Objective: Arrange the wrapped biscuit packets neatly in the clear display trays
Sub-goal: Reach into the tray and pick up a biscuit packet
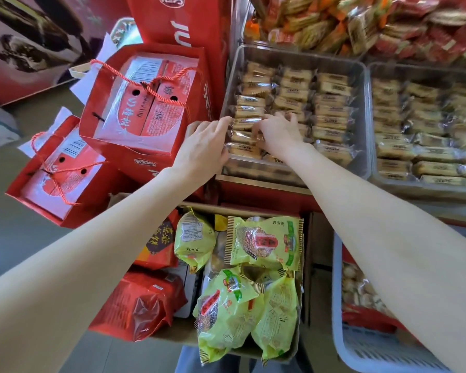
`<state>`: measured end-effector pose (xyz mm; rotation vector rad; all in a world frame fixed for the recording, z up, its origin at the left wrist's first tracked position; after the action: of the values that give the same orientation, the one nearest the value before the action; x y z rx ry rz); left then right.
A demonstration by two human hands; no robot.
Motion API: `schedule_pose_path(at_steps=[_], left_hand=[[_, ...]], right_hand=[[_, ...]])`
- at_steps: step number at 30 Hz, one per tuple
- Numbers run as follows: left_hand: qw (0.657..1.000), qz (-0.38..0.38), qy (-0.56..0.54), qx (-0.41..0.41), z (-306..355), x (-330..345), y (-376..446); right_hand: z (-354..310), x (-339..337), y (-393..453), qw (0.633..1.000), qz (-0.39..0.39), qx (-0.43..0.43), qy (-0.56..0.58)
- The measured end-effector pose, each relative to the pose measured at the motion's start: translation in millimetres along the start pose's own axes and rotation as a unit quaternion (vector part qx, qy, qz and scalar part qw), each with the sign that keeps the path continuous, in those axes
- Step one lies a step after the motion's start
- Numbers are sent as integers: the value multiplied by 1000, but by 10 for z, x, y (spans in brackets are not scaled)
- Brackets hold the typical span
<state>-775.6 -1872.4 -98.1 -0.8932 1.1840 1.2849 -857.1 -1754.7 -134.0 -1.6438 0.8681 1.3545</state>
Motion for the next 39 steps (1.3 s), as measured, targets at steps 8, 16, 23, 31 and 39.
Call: schedule_pose_path(at_steps=[8,16,23,31,39], left_hand=[[998,0,-49,28,9,-102,-130],[864,-12,-479,-155,163,-261,-81],[761,56,-590,-264,454,-346,-189],[756,92,-588,-271,1343,-474,-111],[731,25,-608,-309,1887,-503,-113]], right_hand=[[-10,-154,-100,991,33,35,126],[258,-559,-688,824,20,44,565],[674,-724,-1079,726,44,-10,686],[1460,-1104,-1412,723,83,24,685],[1852,-1202,-1599,720,78,88,684]])
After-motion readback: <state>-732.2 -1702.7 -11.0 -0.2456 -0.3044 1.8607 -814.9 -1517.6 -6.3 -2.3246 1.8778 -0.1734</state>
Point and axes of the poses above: each hand's wrist, its own y-axis towards the middle knuckle, its own x-axis out of the palm, z = x × y, the point moved 6 cm from there along y, towards the middle knuckle, and after that the axes turned 1 degree about x, right-handed, at the moved point
